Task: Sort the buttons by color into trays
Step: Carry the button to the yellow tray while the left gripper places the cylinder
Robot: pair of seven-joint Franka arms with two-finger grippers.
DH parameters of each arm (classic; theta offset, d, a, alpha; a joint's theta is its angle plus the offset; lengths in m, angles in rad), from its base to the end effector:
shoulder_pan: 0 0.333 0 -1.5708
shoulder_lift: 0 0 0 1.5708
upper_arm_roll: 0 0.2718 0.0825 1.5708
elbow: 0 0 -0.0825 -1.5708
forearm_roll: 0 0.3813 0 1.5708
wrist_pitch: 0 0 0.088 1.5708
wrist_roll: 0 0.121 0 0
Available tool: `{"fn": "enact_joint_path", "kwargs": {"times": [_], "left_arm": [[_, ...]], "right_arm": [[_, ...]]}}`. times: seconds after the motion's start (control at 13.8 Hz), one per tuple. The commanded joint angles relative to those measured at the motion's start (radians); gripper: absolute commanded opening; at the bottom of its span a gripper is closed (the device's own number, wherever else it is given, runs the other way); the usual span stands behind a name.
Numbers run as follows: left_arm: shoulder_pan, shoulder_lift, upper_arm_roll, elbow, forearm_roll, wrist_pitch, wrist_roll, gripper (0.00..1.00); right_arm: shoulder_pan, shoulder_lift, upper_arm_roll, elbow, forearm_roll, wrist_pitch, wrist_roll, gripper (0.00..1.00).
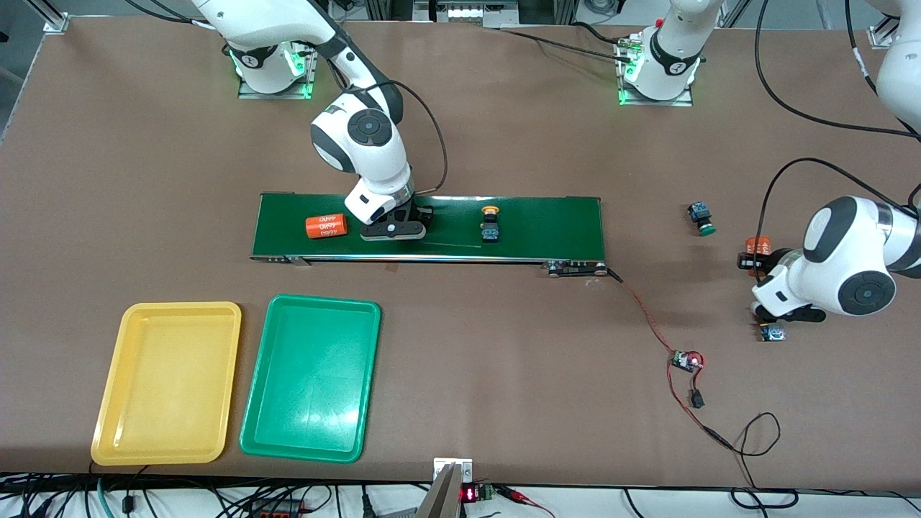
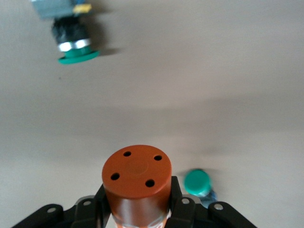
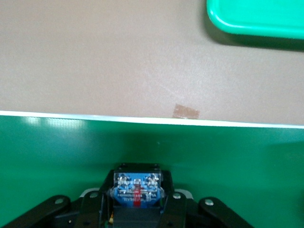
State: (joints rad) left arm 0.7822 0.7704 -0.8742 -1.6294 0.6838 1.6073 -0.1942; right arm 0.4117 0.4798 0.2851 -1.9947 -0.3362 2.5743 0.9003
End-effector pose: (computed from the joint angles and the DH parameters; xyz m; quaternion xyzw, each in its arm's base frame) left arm 0.5928 0.0564 0.2142 -0.9708 0.0490 0.2248 0.0678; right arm 0.4590 0.3888 0.1872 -0.9971 -0.0152 -0.0706 0.0227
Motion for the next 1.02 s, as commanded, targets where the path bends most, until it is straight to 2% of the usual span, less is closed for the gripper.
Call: {"fn": "enact_joint_path", "kwargs": {"times": [0.0, 0.22, 0.36, 0.44, 0.73, 0.8, 0.95], "left_arm": [[-0.006, -0.006, -0.081, 0.013, 0.002, -0.027, 0.018, 0.20], [-0.006, -0.005, -0.198, 0.013, 0.002, -0.027, 0.050, 0.20], [-0.007, -0.002, -0.247, 0.013, 0.002, -0.027, 0.131, 0.19], [-0.021, 0.000, -0.268, 0.013, 0.002, -0.024, 0.172, 0.19], [-0.168, 0.000, -0.316, 0.011, -0.006, -0.027, 0.265, 0.18], [-0.214, 0.004, -0.316, 0.010, -0.006, -0.027, 0.304, 0.14], [-0.328, 0.012, -0.306, -0.001, -0.007, -0.027, 0.375, 0.12]], "right_arm": [[0.001, -0.010, -0.015, 0.066, -0.004, -0.084, -0.001, 0.00], [-0.004, -0.020, -0.023, 0.232, -0.003, -0.331, -0.032, 0.00], [-0.007, -0.023, -0.087, 0.293, 0.008, -0.399, -0.111, 0.00], [-0.020, -0.035, -0.118, 0.303, 0.052, -0.410, -0.177, 0.00], [-0.073, -0.064, -0.253, 0.336, 0.219, -0.465, -0.519, 0.00], [-0.094, -0.064, -0.285, 0.350, 0.250, -0.480, -0.608, 0.00], [-0.145, -0.064, -0.329, 0.367, 0.247, -0.509, -0.797, 0.00]]}}
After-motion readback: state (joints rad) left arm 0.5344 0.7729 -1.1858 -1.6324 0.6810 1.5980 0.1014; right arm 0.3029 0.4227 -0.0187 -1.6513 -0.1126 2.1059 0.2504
